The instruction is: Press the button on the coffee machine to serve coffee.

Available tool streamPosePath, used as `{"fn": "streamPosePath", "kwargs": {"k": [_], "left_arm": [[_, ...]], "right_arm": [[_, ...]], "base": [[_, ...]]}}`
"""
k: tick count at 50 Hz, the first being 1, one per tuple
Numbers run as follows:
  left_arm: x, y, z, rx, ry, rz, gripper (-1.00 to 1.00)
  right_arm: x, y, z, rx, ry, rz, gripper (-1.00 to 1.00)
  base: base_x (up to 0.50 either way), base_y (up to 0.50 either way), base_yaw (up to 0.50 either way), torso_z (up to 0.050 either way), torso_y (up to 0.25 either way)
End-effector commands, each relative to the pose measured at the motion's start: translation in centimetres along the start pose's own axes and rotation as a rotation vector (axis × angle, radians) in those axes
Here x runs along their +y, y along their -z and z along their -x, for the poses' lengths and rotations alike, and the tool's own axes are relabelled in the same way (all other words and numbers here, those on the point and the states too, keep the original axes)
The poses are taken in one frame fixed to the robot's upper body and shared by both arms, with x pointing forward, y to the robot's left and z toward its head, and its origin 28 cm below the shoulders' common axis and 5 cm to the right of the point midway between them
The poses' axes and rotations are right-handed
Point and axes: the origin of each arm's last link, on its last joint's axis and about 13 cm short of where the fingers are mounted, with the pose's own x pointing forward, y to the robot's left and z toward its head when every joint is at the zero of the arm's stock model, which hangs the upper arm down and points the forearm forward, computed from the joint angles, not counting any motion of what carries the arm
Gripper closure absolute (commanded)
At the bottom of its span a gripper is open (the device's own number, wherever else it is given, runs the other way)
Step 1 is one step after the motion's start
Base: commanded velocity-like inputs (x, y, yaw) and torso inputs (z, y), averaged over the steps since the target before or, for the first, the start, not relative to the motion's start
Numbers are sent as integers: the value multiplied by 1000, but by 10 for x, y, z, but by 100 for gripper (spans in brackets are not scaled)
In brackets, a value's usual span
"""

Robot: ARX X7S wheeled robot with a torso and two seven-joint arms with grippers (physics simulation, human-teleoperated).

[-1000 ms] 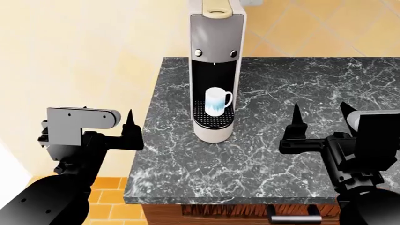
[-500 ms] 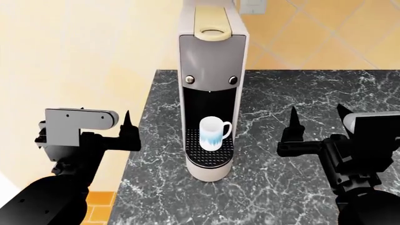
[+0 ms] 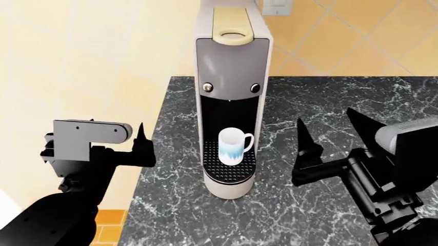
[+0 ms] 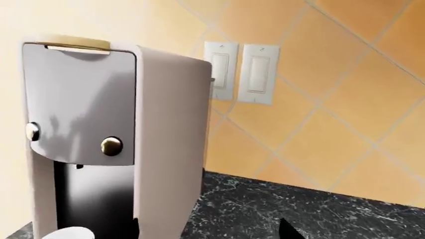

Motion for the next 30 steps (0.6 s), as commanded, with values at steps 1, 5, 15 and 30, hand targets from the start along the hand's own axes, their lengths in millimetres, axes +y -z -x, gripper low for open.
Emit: {"fn": "streamPosePath", "kwargs": {"k": [1,5,15,30], "left_arm": [[1,0,0,1,5,-3,-100],[2,0,1,0,2,-4,-100],[0,-1,0,-3,2,-1,-100],[0,2,1,2,5,-6,-100]], "right_arm": [[11,-11,6,-18,-137,-13,-100],[14,-13,5,-23,-188,-22,-100],[22,-17,-1,-24,-286,-80,-100],[24,-22,-10,-9,-316,-96,-100]], "base": [[0,0,0,0,0],[0,0,0,0,0],[0,0,0,0,0],[0,0,0,0,0]]}}
